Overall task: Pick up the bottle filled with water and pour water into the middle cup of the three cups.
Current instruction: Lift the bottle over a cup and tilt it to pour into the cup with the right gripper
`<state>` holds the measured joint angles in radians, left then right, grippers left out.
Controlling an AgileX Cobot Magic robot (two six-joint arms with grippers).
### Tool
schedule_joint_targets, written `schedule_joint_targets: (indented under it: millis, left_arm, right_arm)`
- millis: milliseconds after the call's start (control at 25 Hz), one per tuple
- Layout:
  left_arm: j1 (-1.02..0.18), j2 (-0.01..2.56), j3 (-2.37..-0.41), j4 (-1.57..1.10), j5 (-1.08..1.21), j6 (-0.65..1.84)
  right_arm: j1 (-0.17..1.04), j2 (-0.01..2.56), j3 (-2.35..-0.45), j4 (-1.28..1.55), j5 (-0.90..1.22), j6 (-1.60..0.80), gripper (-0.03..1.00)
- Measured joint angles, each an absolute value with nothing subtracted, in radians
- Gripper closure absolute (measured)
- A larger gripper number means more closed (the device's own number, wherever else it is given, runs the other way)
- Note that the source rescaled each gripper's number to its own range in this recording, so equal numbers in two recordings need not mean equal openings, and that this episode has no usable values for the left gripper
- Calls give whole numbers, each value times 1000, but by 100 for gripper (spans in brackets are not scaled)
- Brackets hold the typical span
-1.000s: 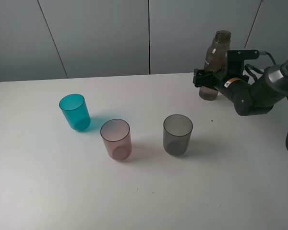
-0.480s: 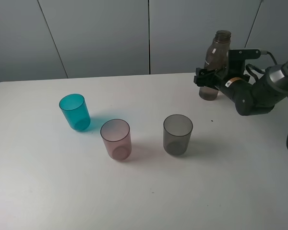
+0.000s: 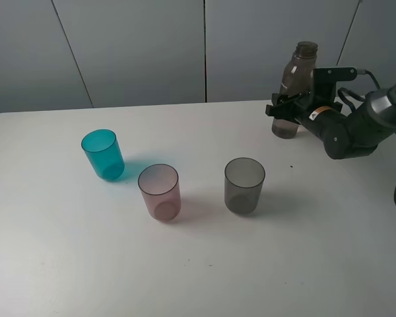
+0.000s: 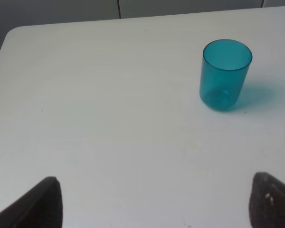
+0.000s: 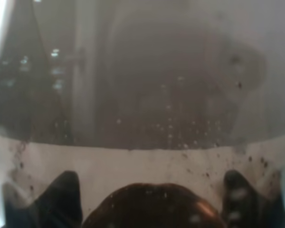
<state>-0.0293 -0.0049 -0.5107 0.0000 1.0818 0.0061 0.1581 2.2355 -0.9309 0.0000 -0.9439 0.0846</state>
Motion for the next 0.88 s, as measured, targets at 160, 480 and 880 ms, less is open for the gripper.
schedule_joint_targets:
  millis: [160,480,880]
  left_arm:
    - [-29,-5,-511,0,1082,0]
    - [-29,-5,-511,0,1082,6]
    - [-29,-5,-511,0,1082,6]
  right_arm:
    - [157,2204,-931,-96,-893,91,94]
    - [217,2025,-931,-254,-789,80,96]
    - [431,1988,-1032,-305,-670,76,96]
